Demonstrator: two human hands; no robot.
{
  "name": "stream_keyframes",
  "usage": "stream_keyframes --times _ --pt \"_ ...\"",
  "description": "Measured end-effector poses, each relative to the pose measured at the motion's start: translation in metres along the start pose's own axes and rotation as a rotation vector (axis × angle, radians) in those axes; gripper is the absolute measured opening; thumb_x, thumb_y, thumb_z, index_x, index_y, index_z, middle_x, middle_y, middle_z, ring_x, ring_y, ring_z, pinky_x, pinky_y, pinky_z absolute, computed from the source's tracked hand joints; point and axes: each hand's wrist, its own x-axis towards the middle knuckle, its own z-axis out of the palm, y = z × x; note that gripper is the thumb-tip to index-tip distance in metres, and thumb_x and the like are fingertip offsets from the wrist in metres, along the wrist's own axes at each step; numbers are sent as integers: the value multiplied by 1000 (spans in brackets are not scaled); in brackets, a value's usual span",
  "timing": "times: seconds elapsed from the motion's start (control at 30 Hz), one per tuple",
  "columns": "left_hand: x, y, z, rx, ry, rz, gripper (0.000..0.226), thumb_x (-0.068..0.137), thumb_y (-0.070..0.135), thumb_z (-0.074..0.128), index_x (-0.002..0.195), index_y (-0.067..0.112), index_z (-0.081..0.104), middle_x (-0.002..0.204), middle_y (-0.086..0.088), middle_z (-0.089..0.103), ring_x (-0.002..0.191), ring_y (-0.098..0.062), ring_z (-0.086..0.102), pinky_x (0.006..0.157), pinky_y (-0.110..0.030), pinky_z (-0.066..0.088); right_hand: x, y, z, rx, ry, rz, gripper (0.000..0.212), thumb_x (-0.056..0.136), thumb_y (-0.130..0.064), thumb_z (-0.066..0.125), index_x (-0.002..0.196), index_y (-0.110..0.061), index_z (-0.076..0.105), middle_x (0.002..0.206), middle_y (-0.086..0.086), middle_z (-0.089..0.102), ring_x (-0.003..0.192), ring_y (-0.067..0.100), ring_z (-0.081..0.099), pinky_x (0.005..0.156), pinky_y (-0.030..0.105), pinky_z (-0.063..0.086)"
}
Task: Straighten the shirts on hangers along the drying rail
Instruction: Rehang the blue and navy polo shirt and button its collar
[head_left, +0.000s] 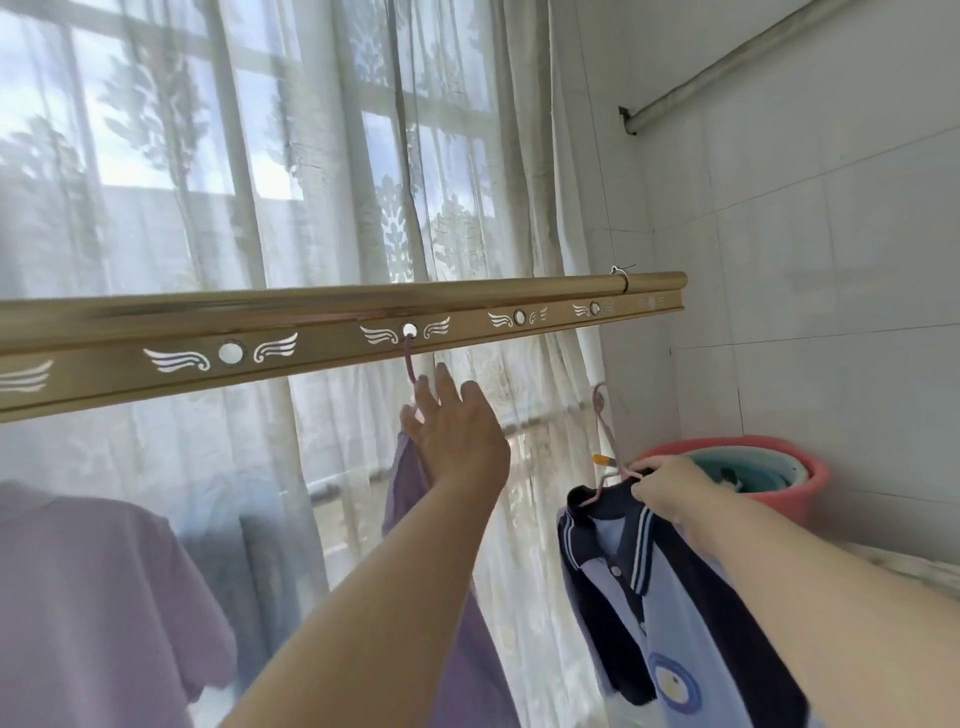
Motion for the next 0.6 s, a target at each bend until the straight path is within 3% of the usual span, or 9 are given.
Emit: stream_keyframes --times 0.07,0.2,0.3,0.37,0.43,0.5,0.6 --pt "5 -4 -2 35 -105 24 48 86 10 53 133 16 47 153 -6 28 144 -30 19 114 -47 21 -4 -6 4 35 -9 4 39 90 5 44 120 -11 62 99 9 57 87 24 52 73 30 45" --pt "-8 6 12 -307 -292 236 40 98 16 44 138 21 46 146 -1 45 129 -24 47 98 -39 44 -15 -11 6 102 -19 -32 21 88 -4 57 104 -4 69 88 9 63 85 24 57 74 29 42" --pt "-19 13 27 -373 -482 237 46 100 19 41 145 22 36 149 -3 41 133 -25 42 101 -36 40 -23 -10 -2 150 -31 -90 15 83 -26 71 91 -13 72 90 5 72 87 22 66 77 31 50" --pt "-22 13 31 -426 -527 271 46 99 21 45 144 22 39 148 -1 44 135 -21 41 105 -33 36 -25 -8 -10 93 -33 -128 18 79 -34 74 87 -17 72 84 1 72 80 17 65 68 28 49" --pt "-26 17 33 -629 -580 279 40 95 22 54 134 22 53 134 0 58 124 -16 53 104 -29 41 -27 -4 -18 24 -41 -158 14 79 -32 72 87 -21 73 81 -3 70 78 13 63 65 25 46" --pt "-28 20 31 -800 -615 245 22 91 23 61 112 24 68 111 4 70 103 -11 64 93 -25 50 -27 1 -22 -15 -58 -179 12 80 -29 71 89 -23 74 84 -5 72 83 13 64 75 27 50" --pt "-31 25 30 -856 -684 263 6 89 24 64 88 22 69 86 3 69 78 -10 63 79 -24 52 -32 9 -26 -44 -93 -196 8 78 -22 72 86 -25 74 88 -4 72 86 13 65 84 30 52"
